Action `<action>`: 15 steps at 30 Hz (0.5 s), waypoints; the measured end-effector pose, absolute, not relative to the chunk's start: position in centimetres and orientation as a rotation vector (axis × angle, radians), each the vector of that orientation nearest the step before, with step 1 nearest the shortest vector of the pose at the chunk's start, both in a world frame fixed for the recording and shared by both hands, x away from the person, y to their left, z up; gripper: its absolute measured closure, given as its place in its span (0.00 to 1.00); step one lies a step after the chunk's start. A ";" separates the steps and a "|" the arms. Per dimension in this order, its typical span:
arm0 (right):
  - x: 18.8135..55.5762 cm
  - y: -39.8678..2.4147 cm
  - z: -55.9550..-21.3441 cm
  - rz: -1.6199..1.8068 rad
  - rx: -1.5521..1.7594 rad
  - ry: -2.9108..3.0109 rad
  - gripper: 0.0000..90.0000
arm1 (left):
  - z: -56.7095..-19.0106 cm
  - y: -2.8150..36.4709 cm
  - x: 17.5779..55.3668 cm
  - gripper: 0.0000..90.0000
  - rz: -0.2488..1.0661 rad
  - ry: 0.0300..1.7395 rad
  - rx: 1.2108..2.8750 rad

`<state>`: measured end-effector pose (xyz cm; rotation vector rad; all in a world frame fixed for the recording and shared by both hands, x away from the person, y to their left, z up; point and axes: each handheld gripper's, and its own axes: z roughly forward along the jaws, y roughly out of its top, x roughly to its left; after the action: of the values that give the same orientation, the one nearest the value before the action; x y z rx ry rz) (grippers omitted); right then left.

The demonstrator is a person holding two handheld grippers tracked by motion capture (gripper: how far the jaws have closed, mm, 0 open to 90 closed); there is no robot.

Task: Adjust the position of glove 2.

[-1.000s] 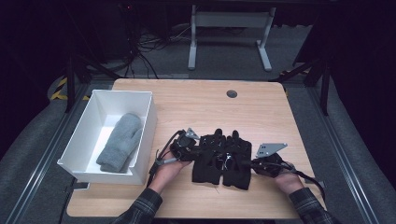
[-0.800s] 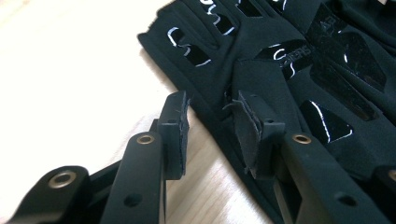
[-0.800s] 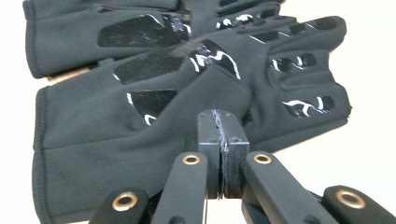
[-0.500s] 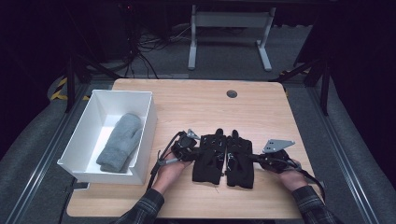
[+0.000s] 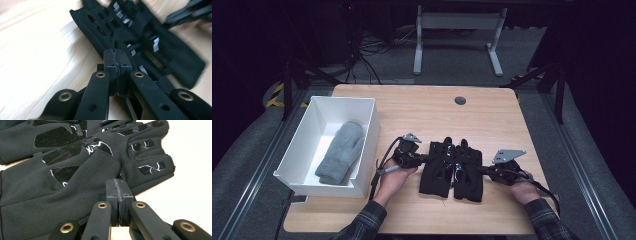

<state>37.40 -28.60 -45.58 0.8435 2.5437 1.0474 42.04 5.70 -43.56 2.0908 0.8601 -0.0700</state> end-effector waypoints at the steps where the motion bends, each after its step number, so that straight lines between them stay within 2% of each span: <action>1: 37.4 -28.5 -45.6 1.052 0.844 2.545 1.00 | -43.3 5.6 42.0 1.00 -0.075 0.853 2.089; 15: 37.8 -27.1 -45.7 1.069 0.813 2.569 1.00 | -40.5 3.2 42.0 1.00 -0.106 0.736 2.049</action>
<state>37.78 -27.12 -45.67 0.8132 2.5691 1.0694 41.98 3.23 -40.51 2.0487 0.7364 -0.1062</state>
